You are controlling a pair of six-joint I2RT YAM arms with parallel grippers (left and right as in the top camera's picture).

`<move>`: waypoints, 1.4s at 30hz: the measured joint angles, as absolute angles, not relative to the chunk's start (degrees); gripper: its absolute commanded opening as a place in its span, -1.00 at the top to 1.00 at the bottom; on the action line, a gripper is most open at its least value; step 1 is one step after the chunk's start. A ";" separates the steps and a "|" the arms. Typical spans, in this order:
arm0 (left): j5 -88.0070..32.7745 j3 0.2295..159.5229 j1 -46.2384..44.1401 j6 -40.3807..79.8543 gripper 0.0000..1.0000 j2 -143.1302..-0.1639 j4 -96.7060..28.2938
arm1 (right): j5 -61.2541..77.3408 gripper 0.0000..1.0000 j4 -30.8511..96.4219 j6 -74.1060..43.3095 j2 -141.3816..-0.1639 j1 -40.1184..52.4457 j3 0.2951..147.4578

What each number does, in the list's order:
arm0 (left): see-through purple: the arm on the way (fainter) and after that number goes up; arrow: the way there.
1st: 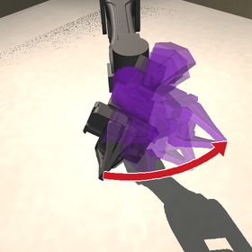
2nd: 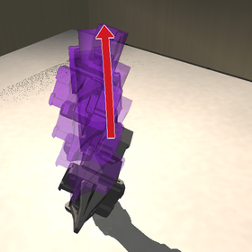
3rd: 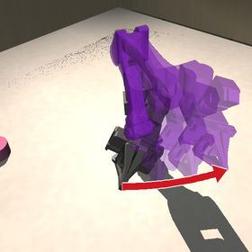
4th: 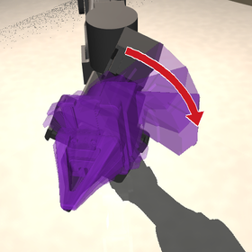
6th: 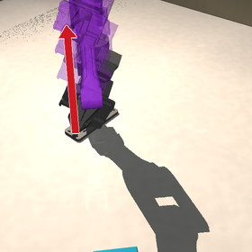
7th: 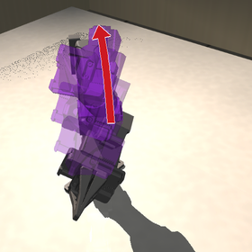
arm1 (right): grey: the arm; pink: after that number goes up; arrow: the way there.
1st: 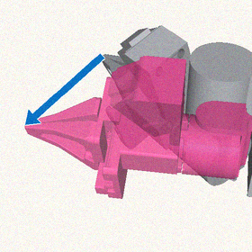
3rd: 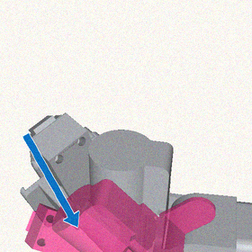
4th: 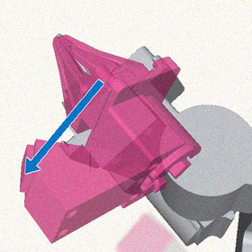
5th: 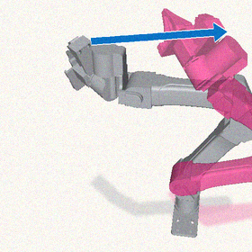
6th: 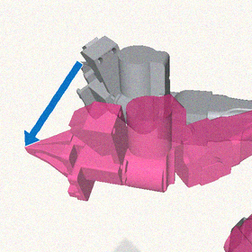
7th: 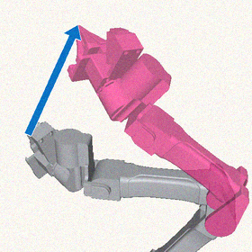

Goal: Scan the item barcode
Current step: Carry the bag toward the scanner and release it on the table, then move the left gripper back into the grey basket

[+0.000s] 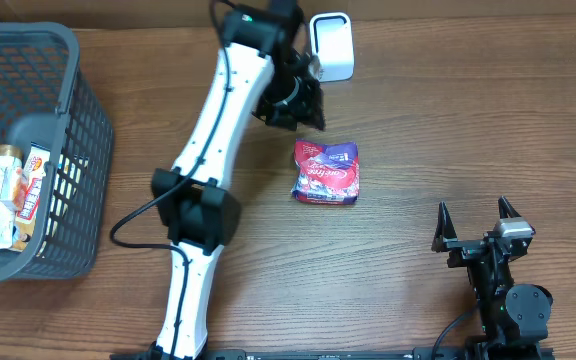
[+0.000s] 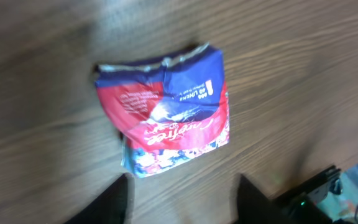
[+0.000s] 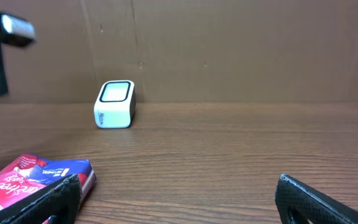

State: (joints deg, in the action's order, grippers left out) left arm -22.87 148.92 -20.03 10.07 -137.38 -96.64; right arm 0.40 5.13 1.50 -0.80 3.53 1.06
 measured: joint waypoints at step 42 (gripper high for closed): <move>-2.66 147.70 -19.49 16.21 0.92 -134.65 -96.14 | 0.40 -1.00 5.13 1.50 -0.80 3.53 1.06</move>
State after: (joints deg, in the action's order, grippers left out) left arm -2.66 147.70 -19.49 16.21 -134.65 -96.14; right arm 0.40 5.13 1.50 -0.80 3.53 1.06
